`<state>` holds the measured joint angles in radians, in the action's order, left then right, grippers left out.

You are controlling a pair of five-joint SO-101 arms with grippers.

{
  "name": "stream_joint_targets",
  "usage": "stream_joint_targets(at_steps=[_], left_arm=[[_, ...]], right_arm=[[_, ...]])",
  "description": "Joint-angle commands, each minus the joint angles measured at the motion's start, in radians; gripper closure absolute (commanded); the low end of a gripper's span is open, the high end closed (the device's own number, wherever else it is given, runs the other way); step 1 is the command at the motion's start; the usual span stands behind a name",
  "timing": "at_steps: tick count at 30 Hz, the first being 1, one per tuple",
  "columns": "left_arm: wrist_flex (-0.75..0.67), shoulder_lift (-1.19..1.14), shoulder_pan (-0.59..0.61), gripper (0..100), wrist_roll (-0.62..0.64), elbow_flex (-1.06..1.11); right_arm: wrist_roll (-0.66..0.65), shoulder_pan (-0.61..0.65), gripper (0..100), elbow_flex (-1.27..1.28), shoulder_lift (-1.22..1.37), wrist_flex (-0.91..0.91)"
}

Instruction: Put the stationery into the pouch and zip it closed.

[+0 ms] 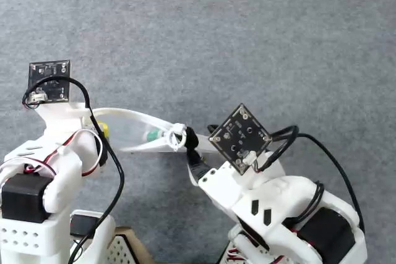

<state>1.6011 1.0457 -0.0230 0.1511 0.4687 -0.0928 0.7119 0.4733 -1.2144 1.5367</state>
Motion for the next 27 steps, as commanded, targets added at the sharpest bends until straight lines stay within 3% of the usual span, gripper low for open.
stream_joint_targets(at_steps=[1,9,14,22,27], left_arm=[[-0.014,-0.005,0.010,97,-0.009,-0.016],[-0.014,-0.005,0.010,97,-0.009,-0.016],[-0.014,-0.005,0.010,97,-0.009,-0.015],[-0.014,-0.005,0.010,97,-0.009,-0.015],[-0.014,-0.005,0.010,97,-0.009,-0.015]], right_arm=[[0.006,0.012,82.2,-0.002,0.002,-0.006],[0.009,0.014,82.3,-0.024,0.002,-0.060],[0.012,0.095,82.5,-0.136,0.004,0.014],[0.012,0.094,82.5,-0.159,0.004,0.028],[0.005,0.092,82.5,-0.076,0.004,0.170]])
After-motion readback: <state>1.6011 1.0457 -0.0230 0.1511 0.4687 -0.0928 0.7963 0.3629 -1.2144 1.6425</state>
